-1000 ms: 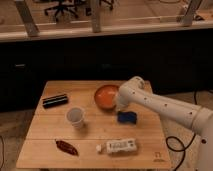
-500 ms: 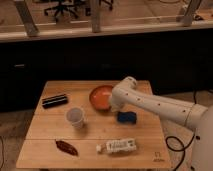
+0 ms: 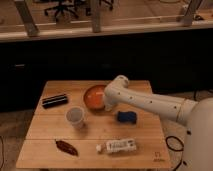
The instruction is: Drag the ceramic bowl in a circle
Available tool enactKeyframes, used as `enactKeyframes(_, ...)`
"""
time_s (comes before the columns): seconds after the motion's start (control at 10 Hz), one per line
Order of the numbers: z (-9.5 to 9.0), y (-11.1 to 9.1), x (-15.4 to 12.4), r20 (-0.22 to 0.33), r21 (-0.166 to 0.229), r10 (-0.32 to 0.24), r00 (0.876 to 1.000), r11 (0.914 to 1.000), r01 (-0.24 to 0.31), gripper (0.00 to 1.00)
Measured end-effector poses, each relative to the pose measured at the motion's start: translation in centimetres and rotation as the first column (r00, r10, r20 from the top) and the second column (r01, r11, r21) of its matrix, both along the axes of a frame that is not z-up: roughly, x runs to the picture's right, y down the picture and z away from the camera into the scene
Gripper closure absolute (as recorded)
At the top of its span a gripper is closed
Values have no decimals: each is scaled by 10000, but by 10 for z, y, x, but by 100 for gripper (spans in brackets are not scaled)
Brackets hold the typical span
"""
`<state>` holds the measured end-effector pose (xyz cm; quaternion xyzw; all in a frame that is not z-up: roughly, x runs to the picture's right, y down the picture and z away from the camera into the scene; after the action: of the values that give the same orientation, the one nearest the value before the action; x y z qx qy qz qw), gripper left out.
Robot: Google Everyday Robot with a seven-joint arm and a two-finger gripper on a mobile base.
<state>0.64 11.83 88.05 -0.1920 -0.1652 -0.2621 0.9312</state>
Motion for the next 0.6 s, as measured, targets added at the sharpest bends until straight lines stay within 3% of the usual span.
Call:
enactKeyframes(0.4, 2, -4, -5, 40, -86, -163, 9999, 9998, 163, 100)
enactKeyframes(0.6, 1, -5, 6, 41, -124, -200, 9998, 9997, 200, 100)
